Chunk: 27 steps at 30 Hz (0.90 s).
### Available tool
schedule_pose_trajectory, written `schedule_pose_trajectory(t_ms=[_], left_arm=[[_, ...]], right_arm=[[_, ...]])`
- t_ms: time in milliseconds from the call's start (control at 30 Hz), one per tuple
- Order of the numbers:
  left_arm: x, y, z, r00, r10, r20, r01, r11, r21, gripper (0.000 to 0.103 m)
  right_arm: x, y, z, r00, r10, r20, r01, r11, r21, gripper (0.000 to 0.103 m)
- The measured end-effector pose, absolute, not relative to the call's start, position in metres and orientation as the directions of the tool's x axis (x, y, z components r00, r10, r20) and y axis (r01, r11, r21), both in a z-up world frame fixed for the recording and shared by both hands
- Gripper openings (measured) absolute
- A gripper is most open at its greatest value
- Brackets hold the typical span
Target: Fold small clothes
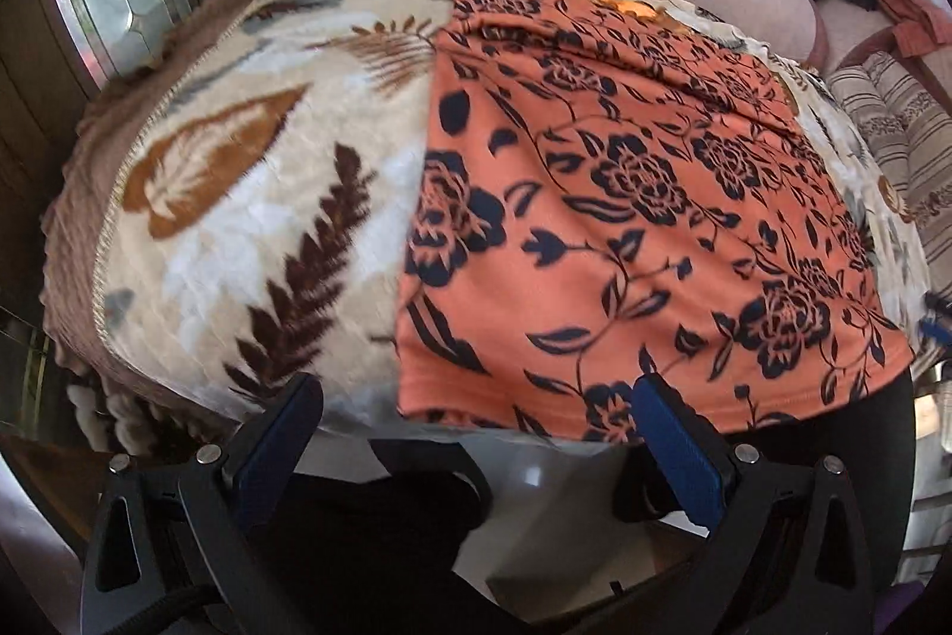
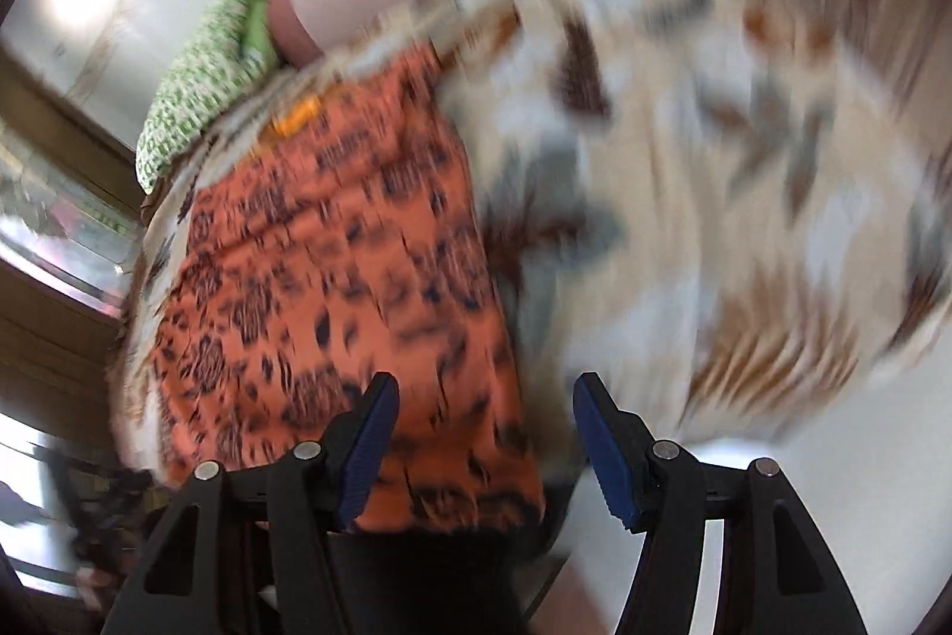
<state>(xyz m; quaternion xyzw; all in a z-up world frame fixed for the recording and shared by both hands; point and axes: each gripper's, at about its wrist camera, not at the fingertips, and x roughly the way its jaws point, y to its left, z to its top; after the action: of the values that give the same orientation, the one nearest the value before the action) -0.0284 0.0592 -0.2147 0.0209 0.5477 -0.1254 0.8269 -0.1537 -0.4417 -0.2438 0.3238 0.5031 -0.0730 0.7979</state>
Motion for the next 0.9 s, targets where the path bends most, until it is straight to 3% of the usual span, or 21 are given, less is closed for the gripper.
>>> schedule_pose_trajectory(t_ms=[133,400,467,500,600,667,700,800,900], left_arm=[[-0.024,0.053,-0.217,0.359,-0.217,-0.908,0.246,0.96,-0.132,0.092],[-0.008,0.057,-0.217,0.349,-0.234,-0.907,0.236,0.959,-0.157,0.09],[-0.005,0.061,-0.214,0.353,-0.232,-0.906,0.229,0.961,-0.157,0.09],[-0.004,0.063,-0.214,0.354,-0.228,-0.907,0.223,0.962,-0.155,0.09],[-0.002,0.071,-0.216,0.343,-0.203,-0.917,0.201,0.97,-0.139,0.09],[-0.001,0.074,-0.218,0.339,-0.19,-0.921,0.19,0.973,-0.131,0.09],[-0.002,0.074,-0.22,0.334,-0.192,-0.923,0.192,0.972,-0.133,0.087],[-0.004,0.068,-0.228,0.311,-0.183,-0.932,0.219,0.969,-0.117,0.063],[0.001,0.07,-0.238,0.301,-0.185,-0.935,0.202,0.971,-0.128,0.058]], right_arm=[[-0.167,-0.448,-0.297,0.44,0.395,-0.806,0.508,0.631,0.586,0.065],[-0.176,-0.45,-0.361,0.461,0.554,-0.693,0.599,0.382,0.704,0.064],[-0.18,-0.447,-0.368,0.505,0.594,-0.626,0.587,0.295,0.754,0.048],[-0.179,-0.445,-0.367,0.52,0.608,-0.6,0.569,0.277,0.774,0.035],[-0.173,-0.438,-0.346,0.521,0.577,-0.629,0.529,0.36,0.769,0.022],[-0.17,-0.438,-0.332,0.544,0.562,-0.622,0.503,0.375,0.779,0.021],[-0.17,-0.44,-0.327,0.555,0.55,-0.624,0.498,0.381,0.779,0.021],[-0.17,-0.449,-0.318,0.572,0.516,-0.638,0.496,0.402,0.77,0.021],[-0.174,-0.456,-0.321,0.574,0.515,-0.636,0.51,0.383,0.77,0.021]])
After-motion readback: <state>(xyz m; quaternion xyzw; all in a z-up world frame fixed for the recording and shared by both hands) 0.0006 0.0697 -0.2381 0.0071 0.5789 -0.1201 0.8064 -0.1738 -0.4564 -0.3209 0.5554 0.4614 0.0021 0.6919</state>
